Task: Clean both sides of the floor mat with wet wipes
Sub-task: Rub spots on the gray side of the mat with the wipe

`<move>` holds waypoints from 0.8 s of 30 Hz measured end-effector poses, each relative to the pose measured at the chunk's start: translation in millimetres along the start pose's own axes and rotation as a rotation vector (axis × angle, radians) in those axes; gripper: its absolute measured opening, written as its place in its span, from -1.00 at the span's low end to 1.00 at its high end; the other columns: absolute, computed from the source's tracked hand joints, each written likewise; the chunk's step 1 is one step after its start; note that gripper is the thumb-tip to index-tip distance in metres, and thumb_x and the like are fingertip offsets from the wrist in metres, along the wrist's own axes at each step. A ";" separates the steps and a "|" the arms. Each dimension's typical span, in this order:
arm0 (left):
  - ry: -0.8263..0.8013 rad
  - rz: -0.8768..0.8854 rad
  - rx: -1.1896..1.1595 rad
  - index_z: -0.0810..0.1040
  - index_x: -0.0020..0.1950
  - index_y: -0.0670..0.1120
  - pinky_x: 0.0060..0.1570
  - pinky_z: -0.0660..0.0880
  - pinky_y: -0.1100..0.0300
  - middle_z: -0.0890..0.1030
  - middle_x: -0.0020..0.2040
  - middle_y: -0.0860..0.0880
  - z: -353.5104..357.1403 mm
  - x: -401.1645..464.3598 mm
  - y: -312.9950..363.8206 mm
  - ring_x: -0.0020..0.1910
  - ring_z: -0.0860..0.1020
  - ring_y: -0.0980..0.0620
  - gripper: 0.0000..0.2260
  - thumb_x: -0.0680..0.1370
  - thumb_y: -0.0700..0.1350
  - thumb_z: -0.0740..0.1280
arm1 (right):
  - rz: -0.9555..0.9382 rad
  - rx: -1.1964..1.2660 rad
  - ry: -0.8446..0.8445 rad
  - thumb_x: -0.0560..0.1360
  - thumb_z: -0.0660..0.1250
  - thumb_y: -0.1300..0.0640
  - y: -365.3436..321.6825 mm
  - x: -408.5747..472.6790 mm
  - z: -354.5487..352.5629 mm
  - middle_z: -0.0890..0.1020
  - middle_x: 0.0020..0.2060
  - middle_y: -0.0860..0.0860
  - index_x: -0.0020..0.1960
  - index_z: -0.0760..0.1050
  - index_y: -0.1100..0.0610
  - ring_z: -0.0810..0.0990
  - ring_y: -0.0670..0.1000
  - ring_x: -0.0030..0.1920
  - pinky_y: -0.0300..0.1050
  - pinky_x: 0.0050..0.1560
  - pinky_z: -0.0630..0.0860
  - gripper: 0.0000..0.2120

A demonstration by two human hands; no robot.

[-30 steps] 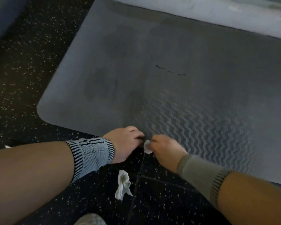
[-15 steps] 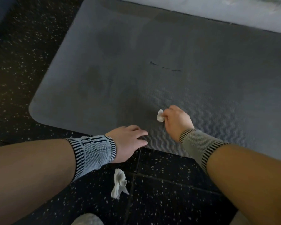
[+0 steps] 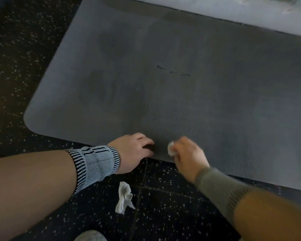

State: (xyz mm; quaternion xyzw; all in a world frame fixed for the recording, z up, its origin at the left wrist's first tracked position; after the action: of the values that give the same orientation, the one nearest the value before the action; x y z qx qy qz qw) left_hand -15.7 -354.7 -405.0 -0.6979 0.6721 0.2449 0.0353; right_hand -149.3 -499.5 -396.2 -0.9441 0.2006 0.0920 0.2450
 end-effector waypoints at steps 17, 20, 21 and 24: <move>0.036 -0.119 -0.057 0.37 0.45 0.04 0.40 0.29 0.06 0.20 0.51 0.00 -2.6 -27.6 -30.6 0.47 0.13 -0.02 -0.57 0.56 -0.11 0.20 | -0.225 -0.052 -0.114 0.54 0.22 0.20 -67.8 24.4 23.0 0.49 0.02 0.03 0.11 0.52 0.13 0.51 0.05 -0.02 -0.12 0.05 0.46 -0.82; 0.026 -0.259 -0.080 0.29 0.50 0.07 0.45 0.24 0.04 0.11 0.54 0.03 1.3 -48.9 -48.4 0.50 0.05 0.00 -0.55 0.60 -0.11 0.18 | -0.167 -0.139 -0.120 0.53 0.24 0.23 -46.9 63.6 2.8 0.50 0.00 0.04 0.04 0.53 0.10 0.49 0.04 -0.05 -0.16 -0.06 0.39 -0.86; 0.028 -0.291 -0.098 0.27 0.51 0.08 0.44 0.25 0.03 0.10 0.54 0.04 3.1 -55.4 -52.3 0.50 0.05 0.02 -0.55 0.61 -0.12 0.17 | -0.076 -0.147 -0.033 0.52 0.25 0.25 -38.1 75.3 -6.9 0.50 0.00 0.03 0.04 0.52 0.10 0.47 0.00 -0.09 -0.18 -0.11 0.38 -0.85; 0.007 -0.330 -0.122 0.21 0.53 0.09 0.43 0.27 0.04 0.08 0.55 0.06 6.6 -67.8 -57.1 0.50 0.04 0.04 -0.53 0.61 -0.13 0.14 | -0.039 -0.127 0.061 0.53 0.23 0.26 -50.0 65.1 2.8 0.51 -0.03 0.03 0.09 0.49 0.13 0.50 0.00 -0.09 -0.15 -0.09 0.45 -0.83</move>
State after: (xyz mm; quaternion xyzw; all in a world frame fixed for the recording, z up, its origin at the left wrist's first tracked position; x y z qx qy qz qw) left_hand 38.5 -284.5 -400.3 -0.8004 0.5326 0.2735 0.0302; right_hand -69.5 -479.8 -395.1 -0.9638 0.1834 0.0710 0.1801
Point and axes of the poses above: each hand's wrist, its own x-axis towards the middle knuckle, its own z-axis out of the palm, y = z × x, the point moved 3 cm from there along x, towards the middle knuckle
